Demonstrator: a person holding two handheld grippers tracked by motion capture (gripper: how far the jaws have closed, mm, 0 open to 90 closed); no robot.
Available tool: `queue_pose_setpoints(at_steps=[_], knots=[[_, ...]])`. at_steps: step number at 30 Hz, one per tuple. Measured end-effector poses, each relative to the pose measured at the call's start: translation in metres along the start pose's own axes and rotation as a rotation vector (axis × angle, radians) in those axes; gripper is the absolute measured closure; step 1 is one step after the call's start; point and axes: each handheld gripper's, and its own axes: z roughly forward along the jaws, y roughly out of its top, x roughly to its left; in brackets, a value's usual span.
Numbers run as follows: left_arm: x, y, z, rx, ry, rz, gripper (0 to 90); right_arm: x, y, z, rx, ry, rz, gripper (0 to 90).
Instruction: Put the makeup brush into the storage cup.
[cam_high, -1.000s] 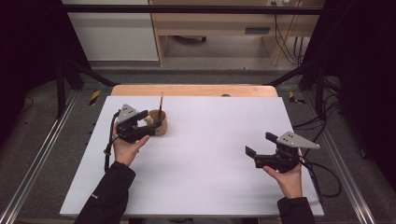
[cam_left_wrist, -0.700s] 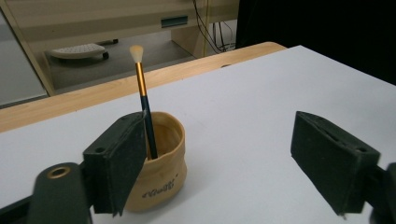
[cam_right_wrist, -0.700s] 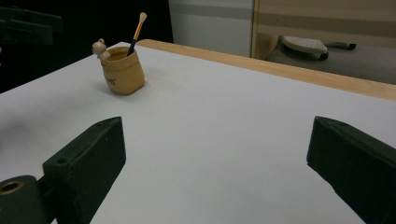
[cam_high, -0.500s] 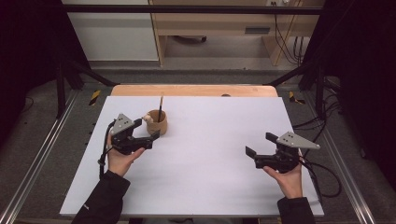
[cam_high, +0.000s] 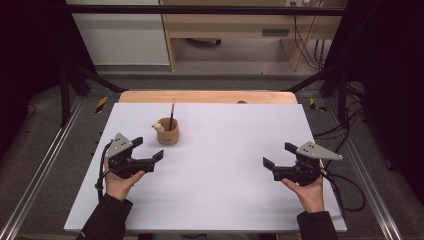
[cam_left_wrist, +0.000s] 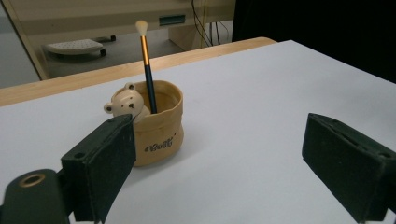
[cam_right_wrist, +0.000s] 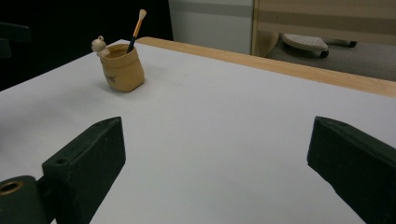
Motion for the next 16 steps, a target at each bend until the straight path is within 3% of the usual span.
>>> queue_pose_setpoints(at_steps=[10,16], knots=[[0.006,-0.010,-0.009,0.009,0.017,-0.021,8.9,0.001,-0.001,-0.001,-0.007,-0.004,0.014,4.8],[0.005,-0.012,-0.007,0.016,0.022,-0.012,8.8,0.001,-0.001,-0.002,-0.008,-0.005,0.018,4.9]])
